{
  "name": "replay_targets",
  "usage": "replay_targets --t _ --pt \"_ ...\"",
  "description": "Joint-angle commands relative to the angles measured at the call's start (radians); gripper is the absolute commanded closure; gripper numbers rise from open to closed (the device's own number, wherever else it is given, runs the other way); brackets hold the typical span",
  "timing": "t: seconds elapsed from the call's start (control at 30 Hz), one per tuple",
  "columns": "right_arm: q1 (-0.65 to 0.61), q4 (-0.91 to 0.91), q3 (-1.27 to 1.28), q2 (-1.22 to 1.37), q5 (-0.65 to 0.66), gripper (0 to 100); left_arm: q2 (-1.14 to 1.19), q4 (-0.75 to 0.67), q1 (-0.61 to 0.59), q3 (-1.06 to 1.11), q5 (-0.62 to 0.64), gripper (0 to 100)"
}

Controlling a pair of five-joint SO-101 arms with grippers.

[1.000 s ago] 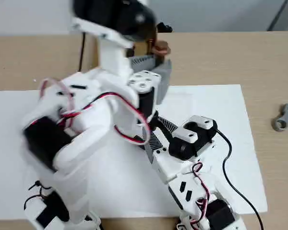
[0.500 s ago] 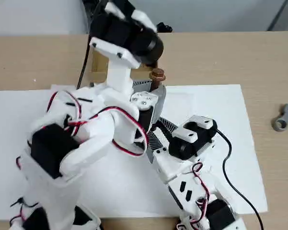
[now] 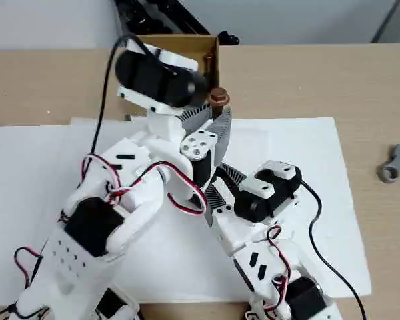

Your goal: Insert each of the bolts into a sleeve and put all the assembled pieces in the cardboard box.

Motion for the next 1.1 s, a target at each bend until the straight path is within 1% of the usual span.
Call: replay_targets --t 0.0,0.17,0.27,0.4,0.6,0.8,0.87,1.07 --pt "-0.012 -0.018 -0.008 -0.004 -0.008 99.5 -0.037 -0.038 -0.006 0.002 -0.008 100" --pt "-0.012 -0.018 -0.008 -0.004 -0.008 99.5 -0.037 0.020 -0.006 0.002 -0.032 100" --pt "-0.012 -0.018 -0.008 -0.004 -0.008 99.5 -0.037 0.021 -0.025 0.004 -0.034 100" --pt "-0.012 -0.018 -0.011 -0.004 -0.008 99.5 -0.037 0.015 -0.055 0.067 -0.035 100" --pt "-0.012 -0.018 -0.011 -0.004 -0.008 99.5 -0.043 -0.114 -0.087 0.188 -0.035 100" --pt "-0.012 -0.018 -0.012 -0.004 -0.008 99.5 -0.041 -0.098 -0.066 0.159 -0.017 100" --pt "-0.012 -0.018 -0.012 -0.004 -0.008 99.5 -0.043 -0.075 -0.064 0.117 0.003 100" --pt "-0.012 -0.018 -0.012 -0.004 -0.008 99.6 -0.037 0.009 -0.084 -0.036 0.003 100"
